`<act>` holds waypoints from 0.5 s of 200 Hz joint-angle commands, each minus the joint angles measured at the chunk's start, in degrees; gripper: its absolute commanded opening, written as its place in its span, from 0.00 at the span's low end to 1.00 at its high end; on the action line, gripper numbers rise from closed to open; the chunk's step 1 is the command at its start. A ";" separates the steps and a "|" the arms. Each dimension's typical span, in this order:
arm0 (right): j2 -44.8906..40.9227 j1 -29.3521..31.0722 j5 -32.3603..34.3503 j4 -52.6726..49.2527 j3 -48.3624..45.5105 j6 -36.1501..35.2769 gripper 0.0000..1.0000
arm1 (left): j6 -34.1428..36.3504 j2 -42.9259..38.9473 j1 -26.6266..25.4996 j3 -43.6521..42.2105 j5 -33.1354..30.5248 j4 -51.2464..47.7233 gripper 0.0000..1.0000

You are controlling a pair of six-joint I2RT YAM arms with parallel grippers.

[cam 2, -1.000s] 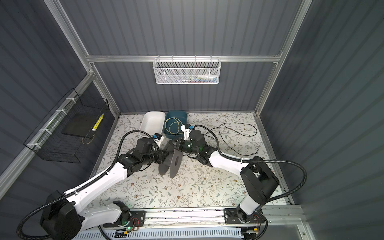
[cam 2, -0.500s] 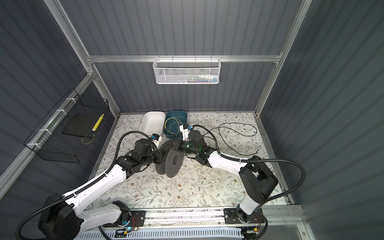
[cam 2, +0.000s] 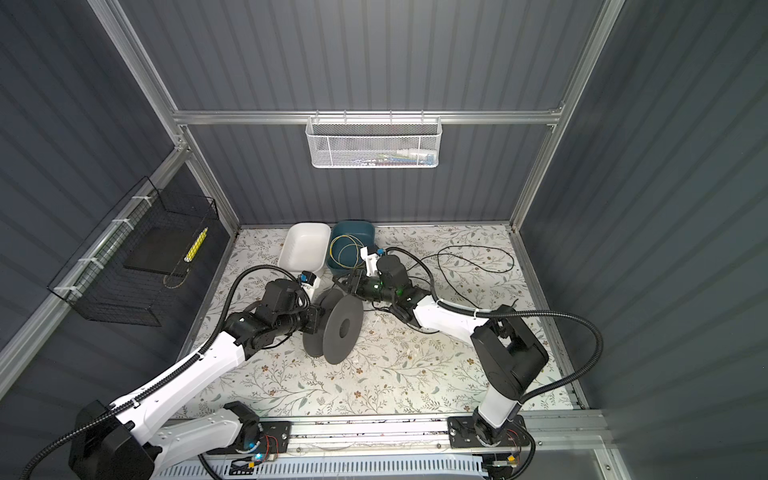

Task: Wrap the cables

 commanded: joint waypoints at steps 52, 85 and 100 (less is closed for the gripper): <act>-8.39 -8.42 -0.54 1.81 -11.56 4.68 0.71 | 8.23 -0.25 -0.41 14.21 -8.42 -12.66 0.00; -13.47 -13.88 0.77 3.77 -20.17 9.48 0.80 | 9.65 -0.35 -0.41 19.27 -10.96 -14.89 0.00; -15.09 -15.88 2.96 4.14 -23.02 11.14 0.90 | 10.53 -0.62 -0.41 21.51 -11.72 -15.38 0.00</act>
